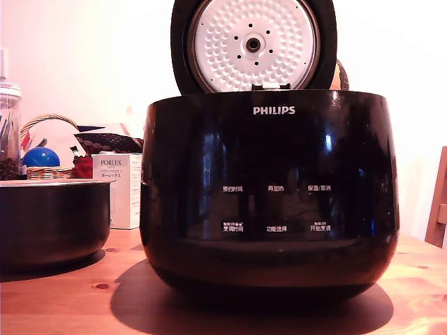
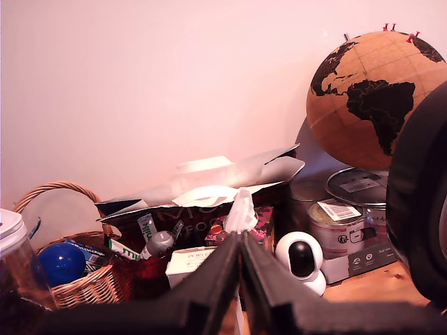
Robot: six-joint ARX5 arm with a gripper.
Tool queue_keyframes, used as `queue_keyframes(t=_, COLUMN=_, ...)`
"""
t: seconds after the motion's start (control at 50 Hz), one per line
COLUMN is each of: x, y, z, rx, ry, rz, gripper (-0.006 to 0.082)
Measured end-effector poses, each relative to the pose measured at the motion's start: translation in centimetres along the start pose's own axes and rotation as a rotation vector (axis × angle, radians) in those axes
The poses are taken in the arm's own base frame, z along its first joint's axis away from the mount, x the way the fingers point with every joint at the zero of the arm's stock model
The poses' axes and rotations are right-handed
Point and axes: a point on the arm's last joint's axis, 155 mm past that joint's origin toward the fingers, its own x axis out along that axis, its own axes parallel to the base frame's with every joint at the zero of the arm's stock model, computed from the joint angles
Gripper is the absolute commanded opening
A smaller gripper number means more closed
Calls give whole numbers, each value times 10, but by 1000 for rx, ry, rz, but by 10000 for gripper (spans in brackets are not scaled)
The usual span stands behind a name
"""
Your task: Pick up the metallic pot next to the rice cooker
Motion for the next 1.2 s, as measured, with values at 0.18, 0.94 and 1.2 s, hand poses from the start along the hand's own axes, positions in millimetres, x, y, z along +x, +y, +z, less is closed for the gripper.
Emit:
queue_keyframes(t=0.18, x=-2, y=-1, z=24, rx=2, ry=-104, rz=-6, gripper=-22)
queue_keyframes(t=0.94, x=-53, y=-64, z=-91, rx=290, ry=655, rz=-532, gripper=-22)
queue_keyframes(t=1.2, x=-74, y=-51, z=-172, rx=278, ry=1065, rz=-553, gripper=115)
